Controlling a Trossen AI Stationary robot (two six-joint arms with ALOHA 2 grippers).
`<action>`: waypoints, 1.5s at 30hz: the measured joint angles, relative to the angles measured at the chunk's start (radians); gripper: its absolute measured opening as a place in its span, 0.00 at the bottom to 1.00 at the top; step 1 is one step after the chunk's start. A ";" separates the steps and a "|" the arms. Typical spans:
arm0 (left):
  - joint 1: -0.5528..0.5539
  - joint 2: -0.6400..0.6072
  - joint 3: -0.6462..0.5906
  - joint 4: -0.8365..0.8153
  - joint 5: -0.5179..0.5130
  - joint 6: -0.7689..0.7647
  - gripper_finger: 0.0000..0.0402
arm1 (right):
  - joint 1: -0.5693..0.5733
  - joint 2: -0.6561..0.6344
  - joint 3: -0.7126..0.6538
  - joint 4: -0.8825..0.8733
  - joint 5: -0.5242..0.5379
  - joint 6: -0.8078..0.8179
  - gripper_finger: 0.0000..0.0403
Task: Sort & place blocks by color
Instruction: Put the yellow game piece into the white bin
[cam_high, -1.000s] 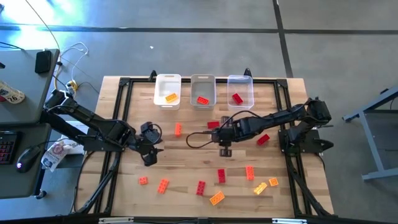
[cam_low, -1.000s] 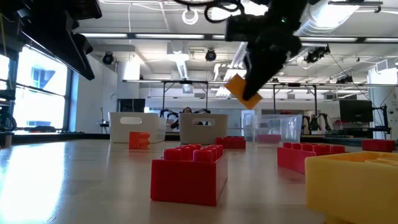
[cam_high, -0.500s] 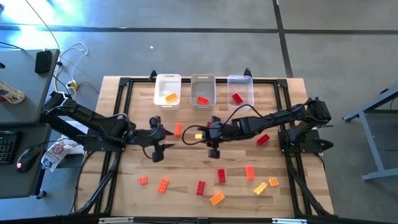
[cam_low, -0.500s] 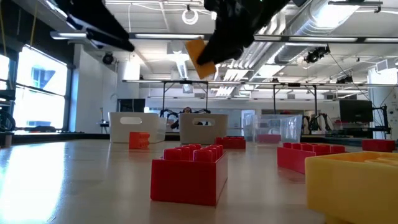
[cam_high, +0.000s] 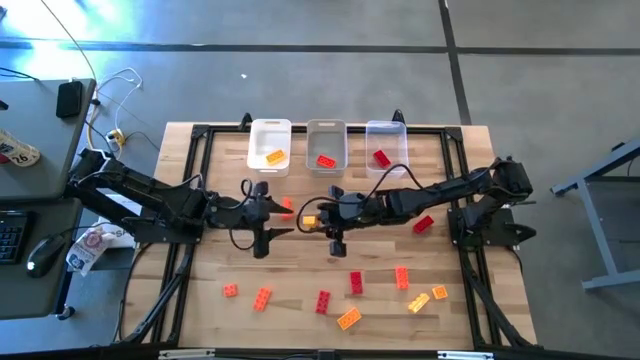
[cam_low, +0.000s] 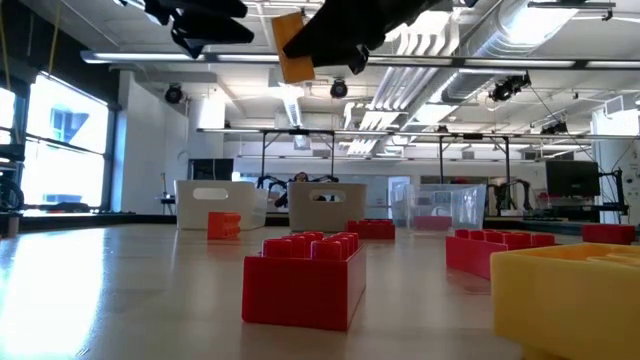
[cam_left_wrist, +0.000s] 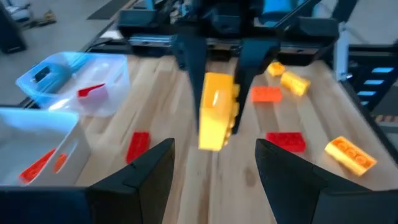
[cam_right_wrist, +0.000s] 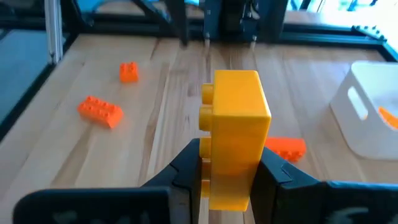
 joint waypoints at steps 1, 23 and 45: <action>0.007 0.009 0.000 0.016 0.012 0.000 0.53 | 0.000 0.000 0.000 0.012 0.000 -0.001 0.17; 0.115 0.146 0.000 0.269 0.200 0.052 0.53 | 0.000 0.000 0.000 0.046 -0.022 -0.014 0.17; 0.115 0.146 0.000 0.252 0.178 0.093 0.16 | -0.002 0.000 0.000 0.030 -0.017 0.000 0.39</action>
